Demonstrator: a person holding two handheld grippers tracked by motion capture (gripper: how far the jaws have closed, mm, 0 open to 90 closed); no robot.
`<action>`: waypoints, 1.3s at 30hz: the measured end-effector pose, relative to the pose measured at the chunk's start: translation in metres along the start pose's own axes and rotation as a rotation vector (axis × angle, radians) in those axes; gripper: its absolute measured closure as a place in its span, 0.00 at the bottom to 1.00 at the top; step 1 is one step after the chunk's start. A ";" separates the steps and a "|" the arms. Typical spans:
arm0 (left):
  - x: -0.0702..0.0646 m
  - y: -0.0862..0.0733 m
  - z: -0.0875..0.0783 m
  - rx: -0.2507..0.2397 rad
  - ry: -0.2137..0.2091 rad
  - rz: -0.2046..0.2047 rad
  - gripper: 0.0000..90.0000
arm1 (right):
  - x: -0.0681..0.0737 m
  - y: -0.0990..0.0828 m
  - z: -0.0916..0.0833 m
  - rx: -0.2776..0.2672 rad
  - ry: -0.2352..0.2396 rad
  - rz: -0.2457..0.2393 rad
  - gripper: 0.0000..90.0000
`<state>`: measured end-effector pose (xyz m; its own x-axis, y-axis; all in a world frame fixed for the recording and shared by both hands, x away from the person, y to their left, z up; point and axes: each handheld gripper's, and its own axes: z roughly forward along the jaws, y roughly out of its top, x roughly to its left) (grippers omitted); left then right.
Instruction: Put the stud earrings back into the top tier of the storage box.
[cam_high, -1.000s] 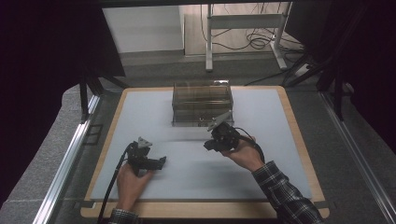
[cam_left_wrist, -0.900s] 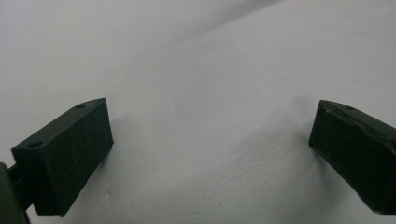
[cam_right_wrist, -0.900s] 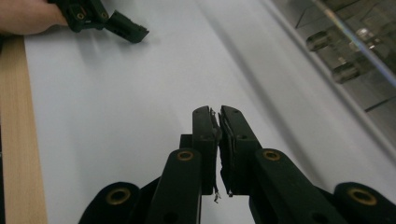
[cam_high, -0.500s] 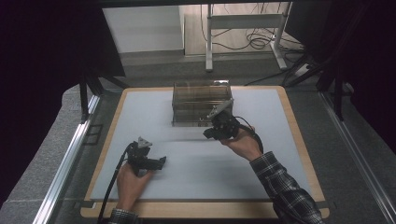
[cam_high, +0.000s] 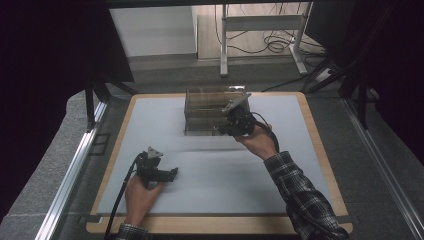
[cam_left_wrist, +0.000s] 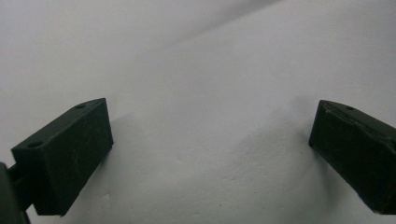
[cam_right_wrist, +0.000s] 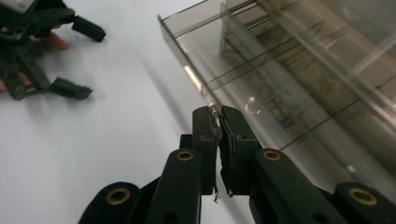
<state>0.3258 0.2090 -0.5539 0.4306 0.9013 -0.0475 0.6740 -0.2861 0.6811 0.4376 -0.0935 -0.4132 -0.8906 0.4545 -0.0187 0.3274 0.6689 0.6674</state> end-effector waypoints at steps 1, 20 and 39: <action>0.000 0.000 0.000 0.000 0.000 -0.002 0.00 | -0.001 0.002 0.001 -0.002 -0.003 -0.001 0.92; 0.000 0.000 0.000 0.000 -0.001 -0.003 0.00 | -0.026 0.011 0.035 0.034 -0.067 0.041 0.92; 0.000 0.000 0.000 0.000 -0.001 -0.003 0.00 | -0.034 0.007 0.050 0.053 -0.085 0.062 0.89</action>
<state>0.3257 0.2089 -0.5540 0.4297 0.9016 -0.0503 0.6753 -0.2839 0.6807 0.4859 -0.0756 -0.4451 -0.8391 0.5423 -0.0430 0.3989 0.6671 0.6292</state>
